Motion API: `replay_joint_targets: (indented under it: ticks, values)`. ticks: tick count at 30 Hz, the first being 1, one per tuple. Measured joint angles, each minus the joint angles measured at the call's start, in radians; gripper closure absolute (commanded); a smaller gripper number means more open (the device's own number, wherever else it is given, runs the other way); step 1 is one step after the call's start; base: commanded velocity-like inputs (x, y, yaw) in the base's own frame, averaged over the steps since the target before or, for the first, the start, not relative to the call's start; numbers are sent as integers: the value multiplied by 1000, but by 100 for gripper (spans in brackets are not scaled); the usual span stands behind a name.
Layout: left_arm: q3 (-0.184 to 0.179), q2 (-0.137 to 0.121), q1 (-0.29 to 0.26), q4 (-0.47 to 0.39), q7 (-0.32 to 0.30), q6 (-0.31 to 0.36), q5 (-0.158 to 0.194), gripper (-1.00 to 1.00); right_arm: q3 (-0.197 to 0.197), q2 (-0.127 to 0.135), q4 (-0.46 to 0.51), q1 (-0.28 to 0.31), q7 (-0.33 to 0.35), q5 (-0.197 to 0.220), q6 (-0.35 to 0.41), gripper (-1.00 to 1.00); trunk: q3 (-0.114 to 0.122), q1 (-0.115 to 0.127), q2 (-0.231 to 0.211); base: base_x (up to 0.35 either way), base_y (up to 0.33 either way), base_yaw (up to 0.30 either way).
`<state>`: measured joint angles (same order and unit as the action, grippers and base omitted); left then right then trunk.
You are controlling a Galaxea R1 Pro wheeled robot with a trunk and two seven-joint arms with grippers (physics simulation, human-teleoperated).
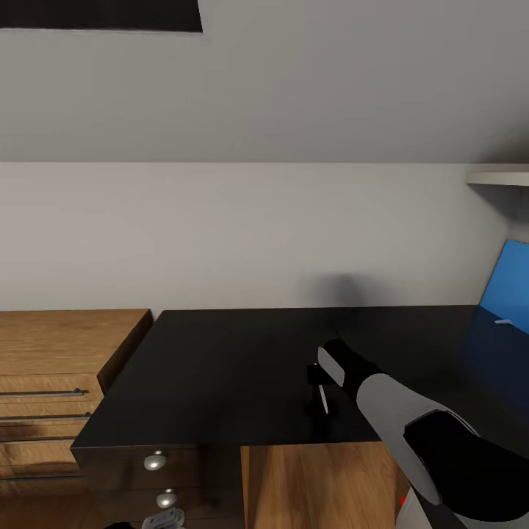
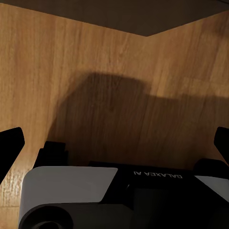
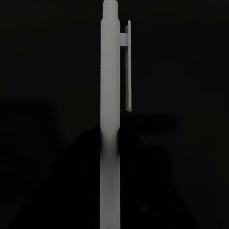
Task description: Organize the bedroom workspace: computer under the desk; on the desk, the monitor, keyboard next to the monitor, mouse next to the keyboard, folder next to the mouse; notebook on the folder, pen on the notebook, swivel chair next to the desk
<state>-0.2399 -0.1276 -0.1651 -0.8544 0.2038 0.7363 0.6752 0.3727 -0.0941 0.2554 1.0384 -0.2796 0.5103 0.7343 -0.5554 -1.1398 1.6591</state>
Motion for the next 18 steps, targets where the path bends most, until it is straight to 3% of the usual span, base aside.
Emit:
replay_joint_targets:
  ticks: [18]
  values:
    - [1,0,0,0,0,0,0,-100,1,0,-10,0,-3,-3,2,100,6,8,-14,0,0,0]
